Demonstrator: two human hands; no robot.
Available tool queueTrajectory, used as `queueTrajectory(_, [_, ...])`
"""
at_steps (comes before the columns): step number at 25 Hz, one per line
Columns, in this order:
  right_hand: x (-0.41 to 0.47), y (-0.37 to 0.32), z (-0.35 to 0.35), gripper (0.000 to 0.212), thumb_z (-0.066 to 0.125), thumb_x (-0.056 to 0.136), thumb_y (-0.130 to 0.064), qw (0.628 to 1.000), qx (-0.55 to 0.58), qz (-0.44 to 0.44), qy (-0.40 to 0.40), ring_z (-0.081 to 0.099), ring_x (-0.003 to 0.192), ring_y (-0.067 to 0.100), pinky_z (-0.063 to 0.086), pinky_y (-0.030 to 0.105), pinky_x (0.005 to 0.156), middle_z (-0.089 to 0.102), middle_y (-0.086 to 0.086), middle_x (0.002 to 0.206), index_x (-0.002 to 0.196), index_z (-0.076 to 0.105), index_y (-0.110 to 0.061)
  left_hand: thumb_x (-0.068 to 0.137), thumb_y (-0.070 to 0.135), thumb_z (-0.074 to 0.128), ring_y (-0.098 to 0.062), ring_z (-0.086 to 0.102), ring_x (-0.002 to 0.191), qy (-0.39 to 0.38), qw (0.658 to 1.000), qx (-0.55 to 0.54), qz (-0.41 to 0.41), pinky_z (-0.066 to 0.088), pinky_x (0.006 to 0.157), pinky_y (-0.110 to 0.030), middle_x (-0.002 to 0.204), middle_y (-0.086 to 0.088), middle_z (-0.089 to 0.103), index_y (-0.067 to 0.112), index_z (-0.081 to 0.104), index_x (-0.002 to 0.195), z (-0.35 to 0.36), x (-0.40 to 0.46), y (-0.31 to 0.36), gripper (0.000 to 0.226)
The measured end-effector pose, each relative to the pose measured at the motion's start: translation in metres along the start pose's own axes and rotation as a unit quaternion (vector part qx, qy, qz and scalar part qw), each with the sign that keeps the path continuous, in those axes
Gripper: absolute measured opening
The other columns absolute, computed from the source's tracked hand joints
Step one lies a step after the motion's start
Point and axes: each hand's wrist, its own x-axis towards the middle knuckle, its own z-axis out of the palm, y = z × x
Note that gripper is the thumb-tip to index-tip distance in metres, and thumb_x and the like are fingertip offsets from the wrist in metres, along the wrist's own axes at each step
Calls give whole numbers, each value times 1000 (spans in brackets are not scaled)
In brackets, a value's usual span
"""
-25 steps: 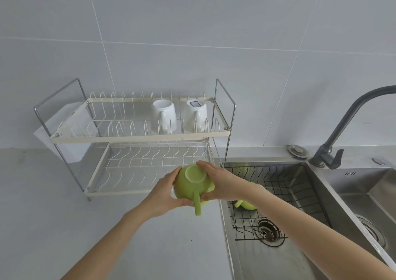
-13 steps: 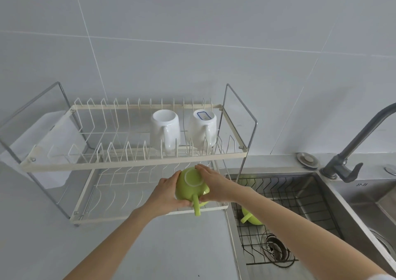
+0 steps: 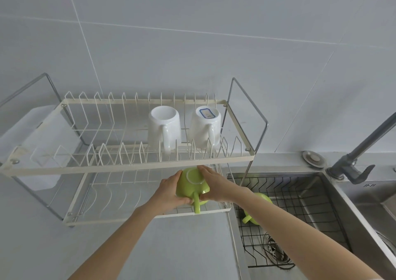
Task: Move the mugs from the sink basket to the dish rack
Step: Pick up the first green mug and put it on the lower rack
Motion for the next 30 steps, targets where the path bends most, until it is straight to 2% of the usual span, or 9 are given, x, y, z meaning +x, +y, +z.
queueTrajectory(3, [0, 0, 2, 96, 68, 82, -22, 1000, -3, 8, 6, 13, 145, 23, 18, 32, 117, 2, 5, 159, 148, -1, -8, 65, 33, 74, -26, 33, 130, 6, 1000, 21, 0, 31, 109, -37, 141, -12, 36, 15, 21, 141, 1, 2, 0, 95])
queueTrajectory(7, [-5, -2, 5, 95, 66, 83, -25, 999, -27, 13, 20, 10, 146, 23, 20, 34, 117, 1, 5, 159, 148, -2, -9, 76, 22, 70, -24, 29, 135, 8, 999, 40, 8, 27, 109, -32, 146, -12, 29, 10, 16, 142, 5, -1, 3, 87])
queueTrajectory(12, [-21, -8, 5, 84, 60, 87, -18, 996, -81, -3, 45, 11, 146, 25, 25, 37, 115, 3, 8, 159, 147, 3, -7, 79, 27, 66, -23, 28, 136, 8, 996, 85, 33, 29, 113, -36, 151, -9, 23, 9, 13, 143, 4, -10, 7, 85])
queueTrajectory(17, [-47, -13, 6, 78, 56, 90, -18, 995, -77, -16, 65, 13, 145, 23, 28, 38, 113, 6, 7, 159, 147, 4, -9, 85, 25, 56, -24, 33, 134, 35, 981, 177, 66, 32, 109, -35, 149, -7, 28, 11, 18, 142, 6, -33, 22, 70])
queueTrajectory(21, [-74, -8, 17, 73, 53, 92, -25, 993, -86, -23, 78, 11, 146, 23, 19, 38, 118, 11, 8, 158, 147, 7, -10, 88, 30, 49, -22, 33, 134, 62, 953, 289, 73, 27, 109, -36, 145, -6, 35, 11, 28, 137, 19, -60, 32, 57])
queueTrajectory(25, [-105, 11, 35, 69, 50, 92, -30, 991, -95, -6, 92, 12, 146, 24, 12, 39, 120, 16, 8, 158, 147, 12, -14, 90, 33, 42, -21, 25, 138, 78, 929, 355, 71, 16, 116, -41, 149, -5, 29, 13, 25, 139, 42, -85, 46, 56])
queueTrajectory(30, [-138, 48, 46, 67, 50, 92, -30, 992, -83, 44, 79, 10, 146, 24, 9, 41, 120, 19, 6, 157, 147, 15, -16, 86, 43, 29, -21, 32, 135, 63, 927, 361, 79, 23, 112, -38, 146, -6, 36, 10, 30, 137, 76, -95, 65, 61])
